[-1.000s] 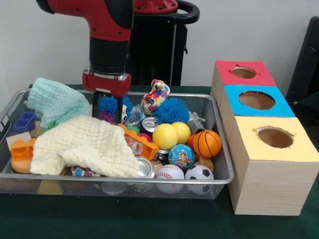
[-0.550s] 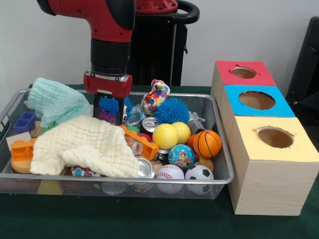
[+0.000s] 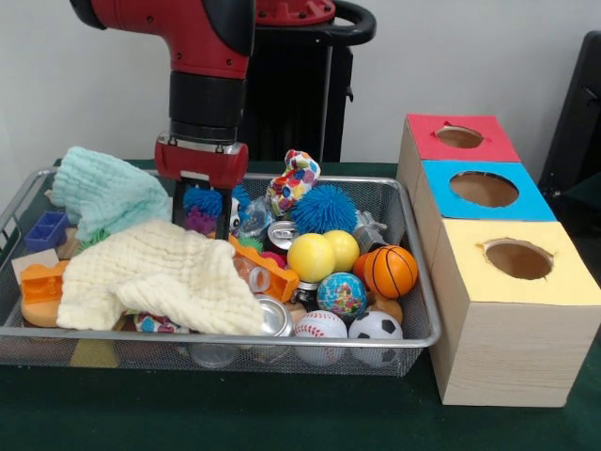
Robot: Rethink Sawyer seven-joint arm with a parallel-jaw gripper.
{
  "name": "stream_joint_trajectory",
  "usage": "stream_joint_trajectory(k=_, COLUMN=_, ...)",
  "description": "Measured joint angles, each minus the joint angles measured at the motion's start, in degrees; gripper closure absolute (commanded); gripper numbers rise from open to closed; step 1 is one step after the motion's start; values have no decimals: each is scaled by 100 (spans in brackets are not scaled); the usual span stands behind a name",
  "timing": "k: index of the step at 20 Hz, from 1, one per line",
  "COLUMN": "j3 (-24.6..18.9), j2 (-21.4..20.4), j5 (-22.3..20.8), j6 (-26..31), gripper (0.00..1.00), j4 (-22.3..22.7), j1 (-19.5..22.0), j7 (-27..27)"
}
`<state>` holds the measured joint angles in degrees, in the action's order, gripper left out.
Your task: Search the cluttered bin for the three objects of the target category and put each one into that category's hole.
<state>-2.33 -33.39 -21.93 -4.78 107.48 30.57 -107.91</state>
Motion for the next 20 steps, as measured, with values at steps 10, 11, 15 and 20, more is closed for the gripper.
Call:
stream_joint_trajectory(k=10, j3=24, j2=2, j5=-1, j6=-550, gripper=0, j4=0, j1=-93, j7=0)
stream_joint_trajectory(k=11, j3=25, j2=4, j5=-2, j6=-554, gripper=0, j4=0, j1=-92, j7=0)
stream_joint_trajectory(k=15, j3=24, j2=4, j5=-2, j6=-554, gripper=0, j4=0, j1=-92, j7=0)
stream_joint_trajectory(k=20, j3=24, j2=4, j5=-2, j6=-554, gripper=0, j4=0, j1=-92, j7=0)
